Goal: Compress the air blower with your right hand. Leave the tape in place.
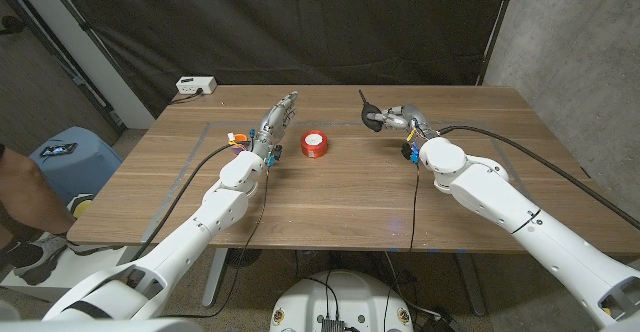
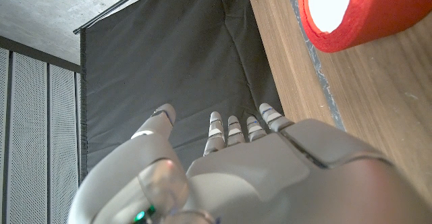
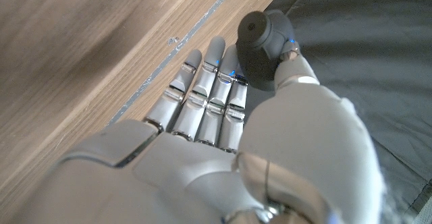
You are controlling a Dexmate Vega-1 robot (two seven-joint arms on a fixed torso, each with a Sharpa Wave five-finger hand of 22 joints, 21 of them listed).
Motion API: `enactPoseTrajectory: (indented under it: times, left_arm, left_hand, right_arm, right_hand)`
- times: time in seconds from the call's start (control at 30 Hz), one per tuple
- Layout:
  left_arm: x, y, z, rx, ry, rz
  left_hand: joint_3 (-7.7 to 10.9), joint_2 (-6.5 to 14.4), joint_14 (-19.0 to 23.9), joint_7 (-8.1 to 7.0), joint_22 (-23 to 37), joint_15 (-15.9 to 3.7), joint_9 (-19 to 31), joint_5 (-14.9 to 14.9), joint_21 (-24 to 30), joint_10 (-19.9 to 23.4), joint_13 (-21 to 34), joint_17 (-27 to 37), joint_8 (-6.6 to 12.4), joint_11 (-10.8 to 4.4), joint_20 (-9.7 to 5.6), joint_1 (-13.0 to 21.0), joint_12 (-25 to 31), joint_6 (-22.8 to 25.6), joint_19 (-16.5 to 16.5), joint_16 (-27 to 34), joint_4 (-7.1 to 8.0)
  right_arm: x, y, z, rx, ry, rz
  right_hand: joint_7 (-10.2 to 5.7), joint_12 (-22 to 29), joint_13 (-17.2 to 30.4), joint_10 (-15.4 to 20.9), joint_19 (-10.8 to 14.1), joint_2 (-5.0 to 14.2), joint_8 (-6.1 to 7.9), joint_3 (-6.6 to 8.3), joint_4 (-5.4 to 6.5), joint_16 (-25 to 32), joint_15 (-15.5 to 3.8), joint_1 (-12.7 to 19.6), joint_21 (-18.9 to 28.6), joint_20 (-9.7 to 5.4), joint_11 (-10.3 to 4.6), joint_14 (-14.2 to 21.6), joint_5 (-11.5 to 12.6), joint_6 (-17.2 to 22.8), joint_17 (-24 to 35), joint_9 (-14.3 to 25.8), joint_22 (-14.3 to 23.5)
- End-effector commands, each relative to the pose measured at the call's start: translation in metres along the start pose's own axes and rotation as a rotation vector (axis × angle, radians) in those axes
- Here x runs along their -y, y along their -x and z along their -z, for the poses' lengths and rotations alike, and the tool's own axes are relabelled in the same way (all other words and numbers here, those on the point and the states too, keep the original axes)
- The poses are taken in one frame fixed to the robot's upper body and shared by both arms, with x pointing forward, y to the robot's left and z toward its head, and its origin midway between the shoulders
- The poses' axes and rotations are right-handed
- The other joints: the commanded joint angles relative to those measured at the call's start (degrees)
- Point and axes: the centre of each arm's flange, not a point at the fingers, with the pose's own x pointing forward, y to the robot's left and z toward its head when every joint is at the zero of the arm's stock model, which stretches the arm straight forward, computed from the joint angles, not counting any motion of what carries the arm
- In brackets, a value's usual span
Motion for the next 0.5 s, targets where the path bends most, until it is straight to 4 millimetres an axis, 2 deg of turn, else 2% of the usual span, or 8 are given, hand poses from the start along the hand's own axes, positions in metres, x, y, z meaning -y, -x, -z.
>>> enactPoseTrajectory:
  times: [0.03, 0.5]
  left_arm:
    - [0.0017, 0.0012, -0.0002, -0.002, -0.001, -0.002]
    - [0.0016, 0.0009, -0.0010, -0.004, -0.006, 0.001]
  left_hand:
    - [0.14, 0.3, 0.1, -0.11, 0.3, 0.17, 0.2, 0.2, -0.2, 0.4, 0.1, 0.1, -0.02, -0.12, 0.36, -0.2, 0.0, 0.5, 0.2, 0.2, -0.23]
    - [0.15, 0.2, 0.1, -0.17, 0.3, 0.17, 0.2, 0.2, -0.2, 0.4, 0.1, 0.1, -0.01, -0.10, 0.39, -0.2, 0.0, 0.5, 0.2, 0.2, -0.24]
  right_arm:
    - [-0.0012, -0.0001, 0.0036, -0.007, -0.031, 0.004]
    - [-0.0014, -0.0015, 0.0069, -0.015, -0.051, 0.003]
  right_hand:
    - [-0.23, 0.3, 0.1, 1.1, 0.3, 0.04, 0.47, 0.26, -0.14, 0.6, -6.51, 0.7, 0.4, -0.31, -0.37, 1.1, 0.2, 0.9, 0.2, -0.1, 0.3]
    - [-0.58, 0.6, 0.1, 2.3, 0.5, 0.04, 0.71, 0.38, -0.16, 0.7, -6.77, 1.4, 0.4, -0.67, -0.67, 1.8, 0.2, 1.7, 0.8, -0.3, 0.3]
